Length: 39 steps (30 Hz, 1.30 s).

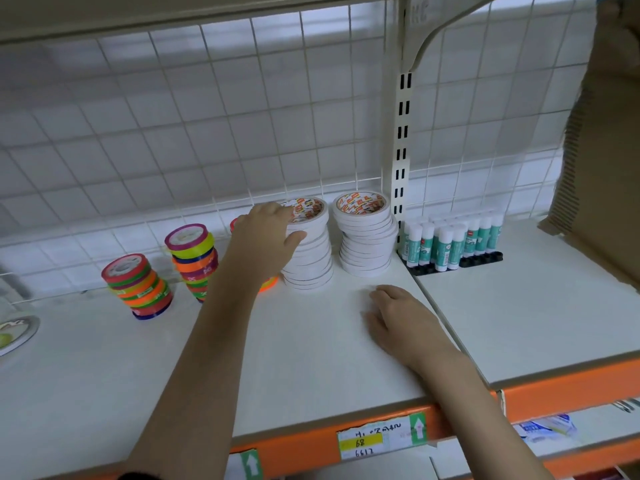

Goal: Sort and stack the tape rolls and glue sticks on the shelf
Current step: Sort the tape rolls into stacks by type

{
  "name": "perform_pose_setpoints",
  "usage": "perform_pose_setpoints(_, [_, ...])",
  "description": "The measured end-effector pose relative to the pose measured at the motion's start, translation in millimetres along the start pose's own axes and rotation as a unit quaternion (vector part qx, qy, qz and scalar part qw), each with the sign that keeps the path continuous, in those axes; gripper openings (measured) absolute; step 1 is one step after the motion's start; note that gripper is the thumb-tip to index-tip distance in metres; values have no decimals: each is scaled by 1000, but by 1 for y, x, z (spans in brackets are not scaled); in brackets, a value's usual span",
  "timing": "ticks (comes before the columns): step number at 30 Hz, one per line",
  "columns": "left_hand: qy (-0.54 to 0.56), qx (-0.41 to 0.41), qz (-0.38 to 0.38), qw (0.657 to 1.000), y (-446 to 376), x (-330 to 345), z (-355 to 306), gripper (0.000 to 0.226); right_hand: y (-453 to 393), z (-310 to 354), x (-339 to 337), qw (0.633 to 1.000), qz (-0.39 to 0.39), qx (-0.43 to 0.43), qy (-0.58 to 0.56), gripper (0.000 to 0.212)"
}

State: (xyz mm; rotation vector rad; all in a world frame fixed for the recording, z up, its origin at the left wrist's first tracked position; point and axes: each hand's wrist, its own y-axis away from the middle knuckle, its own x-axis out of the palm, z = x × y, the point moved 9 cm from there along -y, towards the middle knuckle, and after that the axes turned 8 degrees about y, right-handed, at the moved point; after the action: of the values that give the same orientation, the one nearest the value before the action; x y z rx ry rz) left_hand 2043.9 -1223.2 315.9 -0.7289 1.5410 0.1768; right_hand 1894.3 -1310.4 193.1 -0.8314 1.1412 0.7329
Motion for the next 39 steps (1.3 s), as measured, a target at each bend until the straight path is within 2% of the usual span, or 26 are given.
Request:
perform_pose_setpoints(3, [21, 3, -43, 999, 24, 0, 17, 49, 0, 20, -6, 1000, -2, -2, 5, 43])
perform_pose_setpoints(6, [46, 4, -54, 997, 53, 8, 41, 48, 0, 53, -2, 1000, -2, -18, 8, 43])
perform_pose_setpoints(16, [81, -103, 24, 991, 185, 27, 194, 48, -4, 225, 40, 998, -8, -59, -13, 38])
perform_pose_setpoints(22, [77, -139, 20, 987, 236, 1, 298, 46, -3, 335, 61, 996, -24, -81, -23, 35])
perform_pose_setpoints(27, [112, -150, 2, 982, 277, -20, 359, 43, -3, 407, 77, 995, -34, -92, -33, 32])
perform_pose_setpoints(34, [91, -163, -3, 982, 300, -49, 415, 45, -10, 476, 93, 994, -19, -107, -28, 35])
perform_pose_setpoints(39, [79, -164, 0, 983, 296, -57, 437, 40, -14, 498, 103, 994, -8, -111, -19, 36])
